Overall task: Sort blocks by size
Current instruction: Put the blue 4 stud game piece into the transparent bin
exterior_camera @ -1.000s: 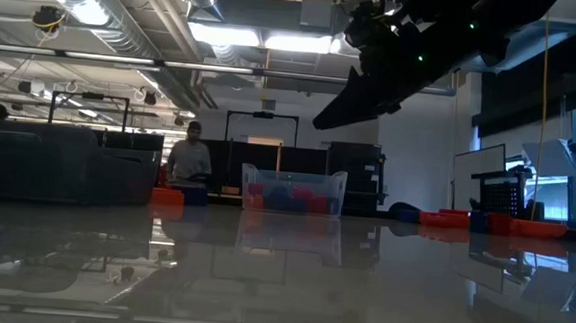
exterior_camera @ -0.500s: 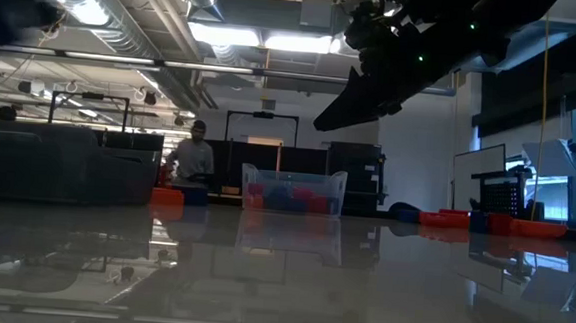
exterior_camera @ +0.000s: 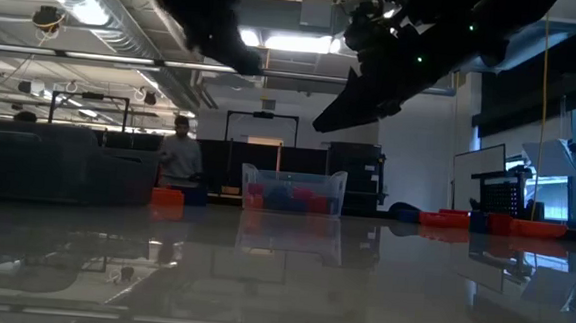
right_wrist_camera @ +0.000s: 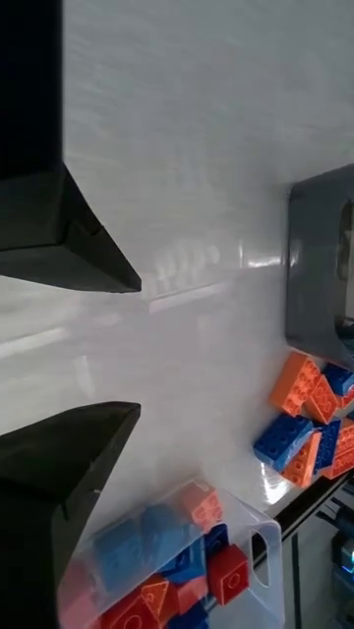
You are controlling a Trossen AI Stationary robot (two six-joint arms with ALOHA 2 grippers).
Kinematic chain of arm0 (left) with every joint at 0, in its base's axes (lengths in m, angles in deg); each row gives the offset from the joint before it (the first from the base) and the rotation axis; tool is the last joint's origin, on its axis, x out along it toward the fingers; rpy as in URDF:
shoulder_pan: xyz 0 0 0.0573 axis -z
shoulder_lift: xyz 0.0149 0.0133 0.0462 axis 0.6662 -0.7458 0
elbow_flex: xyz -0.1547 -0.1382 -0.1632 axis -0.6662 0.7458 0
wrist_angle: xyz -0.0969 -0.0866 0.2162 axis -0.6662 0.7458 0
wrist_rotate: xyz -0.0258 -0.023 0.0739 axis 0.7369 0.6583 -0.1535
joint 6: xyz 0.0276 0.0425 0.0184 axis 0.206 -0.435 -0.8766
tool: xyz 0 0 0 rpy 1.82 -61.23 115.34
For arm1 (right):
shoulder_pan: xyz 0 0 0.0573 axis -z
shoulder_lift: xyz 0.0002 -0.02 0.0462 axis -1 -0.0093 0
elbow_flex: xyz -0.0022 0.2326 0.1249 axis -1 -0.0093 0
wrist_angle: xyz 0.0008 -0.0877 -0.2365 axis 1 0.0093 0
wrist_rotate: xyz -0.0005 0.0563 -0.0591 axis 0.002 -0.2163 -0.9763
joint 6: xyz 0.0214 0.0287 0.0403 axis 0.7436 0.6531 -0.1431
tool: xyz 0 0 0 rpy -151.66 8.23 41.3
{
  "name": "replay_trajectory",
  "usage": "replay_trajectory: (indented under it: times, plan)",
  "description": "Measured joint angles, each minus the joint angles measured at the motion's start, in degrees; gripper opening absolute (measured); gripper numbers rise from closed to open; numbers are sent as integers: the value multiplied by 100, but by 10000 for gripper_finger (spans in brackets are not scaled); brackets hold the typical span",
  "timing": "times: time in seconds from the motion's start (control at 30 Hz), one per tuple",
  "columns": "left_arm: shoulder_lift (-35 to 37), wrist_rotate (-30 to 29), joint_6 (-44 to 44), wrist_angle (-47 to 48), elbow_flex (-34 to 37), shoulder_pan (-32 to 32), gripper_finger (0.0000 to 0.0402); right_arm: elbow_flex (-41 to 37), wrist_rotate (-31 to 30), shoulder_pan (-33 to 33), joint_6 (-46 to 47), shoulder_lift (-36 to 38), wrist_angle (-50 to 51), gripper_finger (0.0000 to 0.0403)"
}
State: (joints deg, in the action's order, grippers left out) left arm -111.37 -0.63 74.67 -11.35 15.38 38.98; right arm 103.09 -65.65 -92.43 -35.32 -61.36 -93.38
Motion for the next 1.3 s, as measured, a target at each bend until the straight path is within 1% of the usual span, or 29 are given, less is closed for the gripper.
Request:
replay_trajectory:
  times: [0.07,0.2,0.3,0.37,0.5,0.57,0.67,0.8,0.93,1.1,1.3]
  plan:
    - [-268,207,-337,-497,0,-493,130,0,-23,0,45,-65,-41,193]
    - [-924,1024,-790,-1520,0,-1355,131,-1,-83,0,66,-140,-119,193]
    - [-1462,1284,-980,-2279,-1,-1827,131,-4,-84,0,127,-142,-138,193]
    - [-1828,1389,-1101,-2634,2,-2059,131,-3,-92,0,172,-141,-138,193]
    - [-2382,1421,-1127,-3042,9,-2375,136,-2,-173,0,178,-141,-111,193]
    - [-2546,1423,-1216,-3180,9,-2468,150,-2,-176,0,168,-141,-100,193]
    - [-2618,1424,-1247,-3223,9,-2547,184,-2,-223,0,120,-141,-147,193]
    - [-2317,1423,-1221,-2919,7,-2467,222,-2,-285,0,73,-141,-124,193]
    - [-1740,1428,-1232,-2535,0,-2279,236,-2,-283,0,54,-142,-101,193]
    - [-807,1418,-1272,-1318,0,-1806,231,-2,-281,0,14,-143,-102,193]
    - [260,1431,-1231,467,0,-741,228,-2,-185,0,9,-142,39,193]
